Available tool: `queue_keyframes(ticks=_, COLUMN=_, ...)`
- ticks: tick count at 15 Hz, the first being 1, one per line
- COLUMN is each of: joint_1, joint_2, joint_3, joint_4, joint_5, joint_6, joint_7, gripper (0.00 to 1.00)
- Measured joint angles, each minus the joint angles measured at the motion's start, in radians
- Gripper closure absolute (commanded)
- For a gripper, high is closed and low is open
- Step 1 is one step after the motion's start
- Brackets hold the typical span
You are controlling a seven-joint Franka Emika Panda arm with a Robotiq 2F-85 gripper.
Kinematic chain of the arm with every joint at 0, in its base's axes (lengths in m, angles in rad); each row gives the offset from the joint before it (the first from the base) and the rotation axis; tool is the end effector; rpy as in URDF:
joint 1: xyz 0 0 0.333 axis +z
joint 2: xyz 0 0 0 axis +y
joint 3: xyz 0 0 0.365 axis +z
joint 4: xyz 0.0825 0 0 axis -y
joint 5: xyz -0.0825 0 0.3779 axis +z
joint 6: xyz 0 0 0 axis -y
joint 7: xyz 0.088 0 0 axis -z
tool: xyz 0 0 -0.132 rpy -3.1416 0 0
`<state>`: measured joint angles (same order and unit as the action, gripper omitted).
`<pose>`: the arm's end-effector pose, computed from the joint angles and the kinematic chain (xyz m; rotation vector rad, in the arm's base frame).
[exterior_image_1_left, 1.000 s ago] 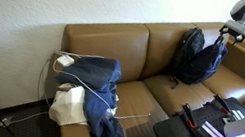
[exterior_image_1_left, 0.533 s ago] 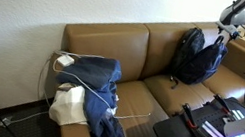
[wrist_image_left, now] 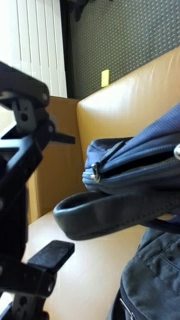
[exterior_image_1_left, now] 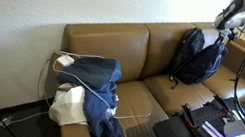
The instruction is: Move the blue bag to the left
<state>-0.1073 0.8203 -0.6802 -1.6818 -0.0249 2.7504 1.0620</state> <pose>0.5924 -0.4587 0.2627 1.9036 -1.8833 0.6365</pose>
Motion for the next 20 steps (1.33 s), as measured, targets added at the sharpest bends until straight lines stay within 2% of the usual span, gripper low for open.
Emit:
queue_keyframes(ticks=9, joint_1=-0.051, joint_2=0.029, joint_3=0.076, joint_4=0.062, joint_5=0.042, joint_6=-0.013, joint_7=0.008, gripper=0.97)
queue_keyframes(ticks=11, joint_1=-0.064, joint_2=0.029, joint_3=0.091, joint_4=0.068, joint_5=0.042, joint_6=-0.013, joint_7=0.007, gripper=0.99)
queue_keyframes(ticks=12, joint_1=-0.072, joint_2=0.029, joint_3=0.099, joint_4=0.072, joint_5=0.043, joint_6=-0.015, joint_7=0.007, gripper=0.96)
queue_keyframes(ticks=15, joint_1=-0.109, joint_2=0.024, joint_3=0.136, joint_4=0.098, joint_5=0.07, joint_6=-0.048, joint_7=-0.005, gripper=0.96)
queue_keyframes(ticks=20, joint_1=-0.237, joint_2=-0.075, joint_3=0.293, joint_4=0.123, joint_5=0.215, joint_6=-0.178, joint_7=-0.133, gripper=0.96)
